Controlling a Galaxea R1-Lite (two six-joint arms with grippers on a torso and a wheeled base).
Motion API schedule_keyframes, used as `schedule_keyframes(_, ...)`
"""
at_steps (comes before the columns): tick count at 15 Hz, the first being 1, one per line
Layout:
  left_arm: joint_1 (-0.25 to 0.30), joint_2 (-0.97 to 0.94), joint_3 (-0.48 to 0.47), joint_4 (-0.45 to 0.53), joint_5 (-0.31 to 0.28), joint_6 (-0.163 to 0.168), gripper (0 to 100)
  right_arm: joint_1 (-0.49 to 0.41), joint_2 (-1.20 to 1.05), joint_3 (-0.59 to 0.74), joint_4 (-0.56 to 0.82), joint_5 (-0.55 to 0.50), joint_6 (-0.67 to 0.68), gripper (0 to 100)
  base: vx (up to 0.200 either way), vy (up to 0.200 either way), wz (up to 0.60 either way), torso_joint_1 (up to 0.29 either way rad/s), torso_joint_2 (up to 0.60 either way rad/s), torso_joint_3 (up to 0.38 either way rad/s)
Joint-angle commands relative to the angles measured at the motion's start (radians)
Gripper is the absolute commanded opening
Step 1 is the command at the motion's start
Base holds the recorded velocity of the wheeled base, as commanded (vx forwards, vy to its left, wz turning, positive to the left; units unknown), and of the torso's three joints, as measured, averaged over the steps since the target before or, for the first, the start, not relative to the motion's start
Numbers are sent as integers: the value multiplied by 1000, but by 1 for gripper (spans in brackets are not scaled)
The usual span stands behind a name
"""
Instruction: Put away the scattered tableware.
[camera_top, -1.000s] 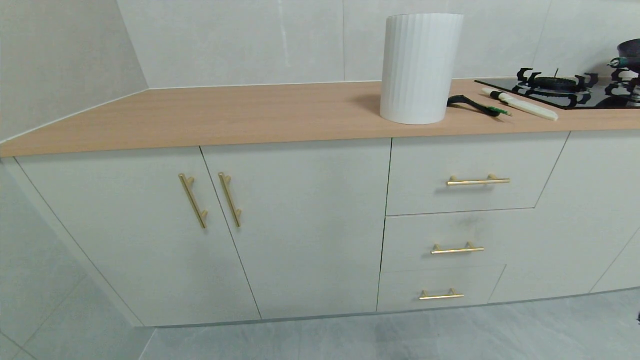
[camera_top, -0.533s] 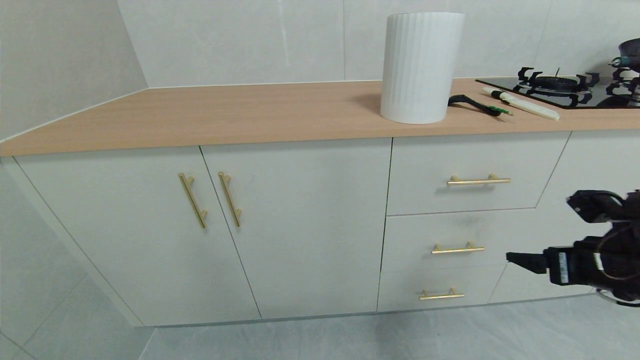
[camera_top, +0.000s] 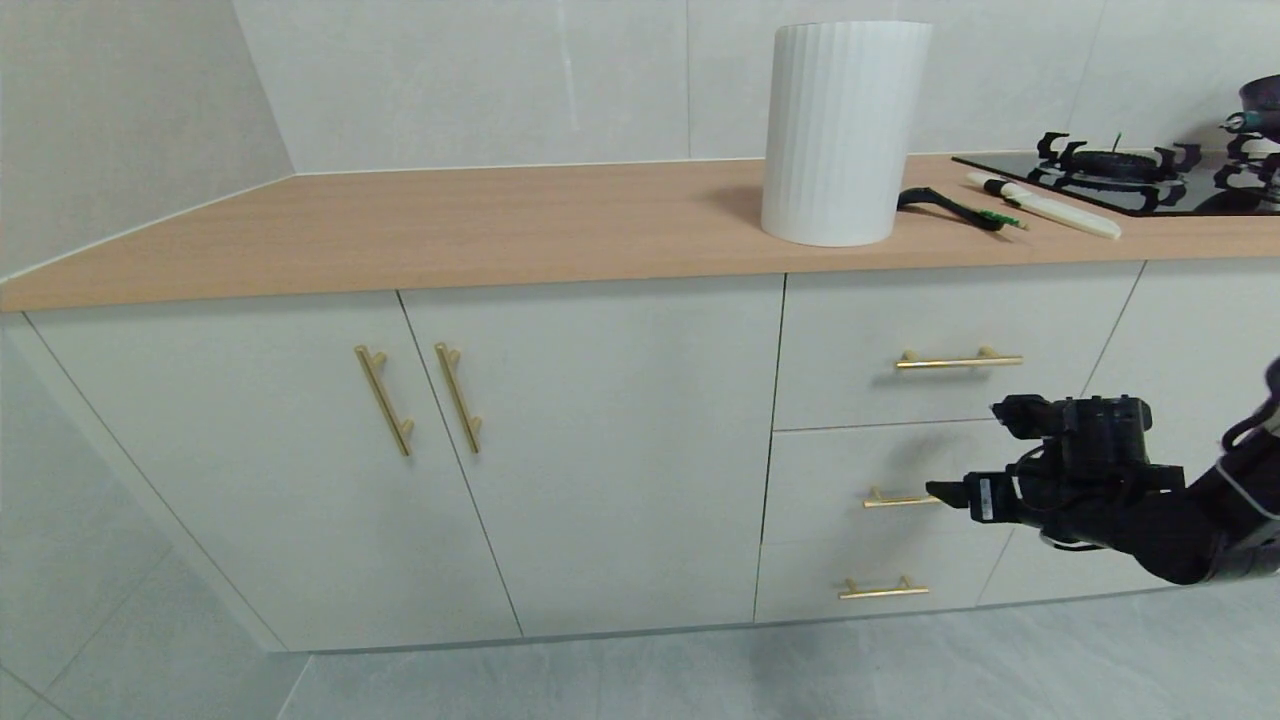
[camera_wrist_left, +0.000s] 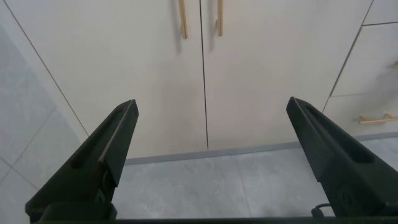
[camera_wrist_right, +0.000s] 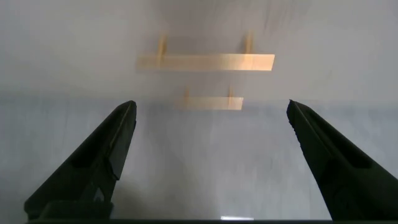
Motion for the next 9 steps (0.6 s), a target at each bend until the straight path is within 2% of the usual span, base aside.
schedule_keyframes(1,0,1,0,0,0,0,100,-14,131,-17,-77,-4,-1,100,0,0,0,0,0,0)
schedule_keyframes(9,0,1,0,0,0,0,100,-6,270,-98,-226,-81,0,100,0,0,0,0,0,0)
